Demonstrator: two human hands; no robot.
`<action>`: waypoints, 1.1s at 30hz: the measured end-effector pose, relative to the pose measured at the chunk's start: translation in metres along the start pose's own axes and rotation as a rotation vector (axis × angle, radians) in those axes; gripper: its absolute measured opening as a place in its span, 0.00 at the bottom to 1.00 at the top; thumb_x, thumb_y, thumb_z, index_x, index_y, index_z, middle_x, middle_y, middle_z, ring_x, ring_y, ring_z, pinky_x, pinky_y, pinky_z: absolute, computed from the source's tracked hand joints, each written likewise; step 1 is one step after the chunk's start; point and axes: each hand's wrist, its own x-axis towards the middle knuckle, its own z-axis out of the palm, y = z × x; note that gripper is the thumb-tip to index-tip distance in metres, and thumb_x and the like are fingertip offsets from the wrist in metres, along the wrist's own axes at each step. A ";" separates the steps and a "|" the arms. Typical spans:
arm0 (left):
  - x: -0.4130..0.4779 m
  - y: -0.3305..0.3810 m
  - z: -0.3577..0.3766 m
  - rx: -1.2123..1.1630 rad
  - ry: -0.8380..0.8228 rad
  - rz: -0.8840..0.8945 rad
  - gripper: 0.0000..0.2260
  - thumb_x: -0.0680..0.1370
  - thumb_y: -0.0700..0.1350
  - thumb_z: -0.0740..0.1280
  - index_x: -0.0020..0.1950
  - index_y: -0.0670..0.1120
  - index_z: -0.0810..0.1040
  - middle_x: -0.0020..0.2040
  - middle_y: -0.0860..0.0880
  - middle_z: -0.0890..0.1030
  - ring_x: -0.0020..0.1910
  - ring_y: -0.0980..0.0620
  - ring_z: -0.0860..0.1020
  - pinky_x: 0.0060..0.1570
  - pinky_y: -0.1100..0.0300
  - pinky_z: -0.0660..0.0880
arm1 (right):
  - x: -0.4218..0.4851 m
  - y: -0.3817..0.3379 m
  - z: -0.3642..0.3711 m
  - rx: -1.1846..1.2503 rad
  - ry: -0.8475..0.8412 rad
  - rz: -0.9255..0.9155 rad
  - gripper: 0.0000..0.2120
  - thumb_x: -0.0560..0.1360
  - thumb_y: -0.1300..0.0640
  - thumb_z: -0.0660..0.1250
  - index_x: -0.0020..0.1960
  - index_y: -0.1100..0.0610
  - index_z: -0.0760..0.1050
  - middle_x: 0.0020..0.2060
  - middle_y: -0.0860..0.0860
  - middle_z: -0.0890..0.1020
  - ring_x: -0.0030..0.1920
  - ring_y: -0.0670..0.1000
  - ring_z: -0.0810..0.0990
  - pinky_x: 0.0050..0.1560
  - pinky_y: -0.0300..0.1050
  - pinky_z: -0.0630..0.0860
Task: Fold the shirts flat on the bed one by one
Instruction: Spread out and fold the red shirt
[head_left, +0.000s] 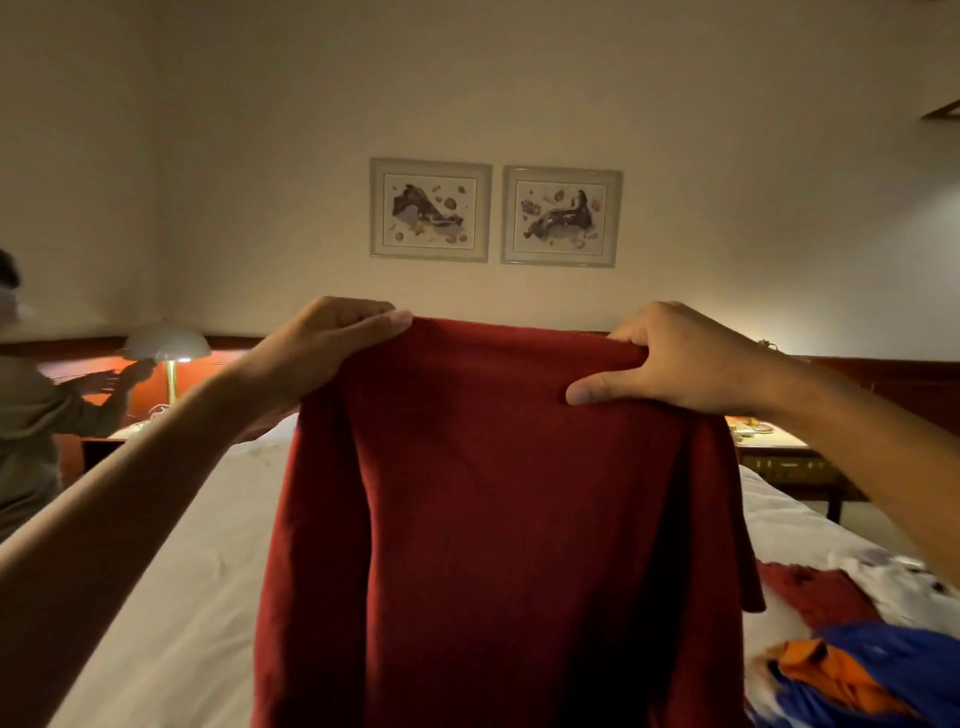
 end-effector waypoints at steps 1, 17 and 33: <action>-0.004 0.000 -0.005 0.029 -0.071 -0.015 0.25 0.73 0.63 0.71 0.45 0.39 0.80 0.38 0.47 0.80 0.35 0.53 0.77 0.34 0.64 0.74 | -0.004 0.000 -0.001 0.040 -0.038 -0.002 0.24 0.58 0.26 0.74 0.36 0.47 0.83 0.32 0.45 0.85 0.31 0.42 0.82 0.29 0.30 0.71; 0.165 -0.135 -0.017 0.834 -0.089 -0.089 0.22 0.75 0.64 0.65 0.33 0.46 0.77 0.33 0.45 0.76 0.35 0.47 0.73 0.40 0.53 0.70 | 0.145 0.161 0.032 -0.728 0.041 0.175 0.31 0.71 0.28 0.65 0.47 0.57 0.80 0.46 0.59 0.81 0.47 0.62 0.80 0.42 0.47 0.74; 0.111 -0.178 -0.011 1.040 -0.159 -0.064 0.25 0.68 0.75 0.55 0.38 0.56 0.77 0.33 0.58 0.75 0.32 0.60 0.74 0.32 0.62 0.68 | 0.081 0.183 0.088 -0.664 -0.237 0.155 0.18 0.70 0.32 0.69 0.43 0.45 0.71 0.36 0.43 0.72 0.42 0.52 0.78 0.33 0.42 0.65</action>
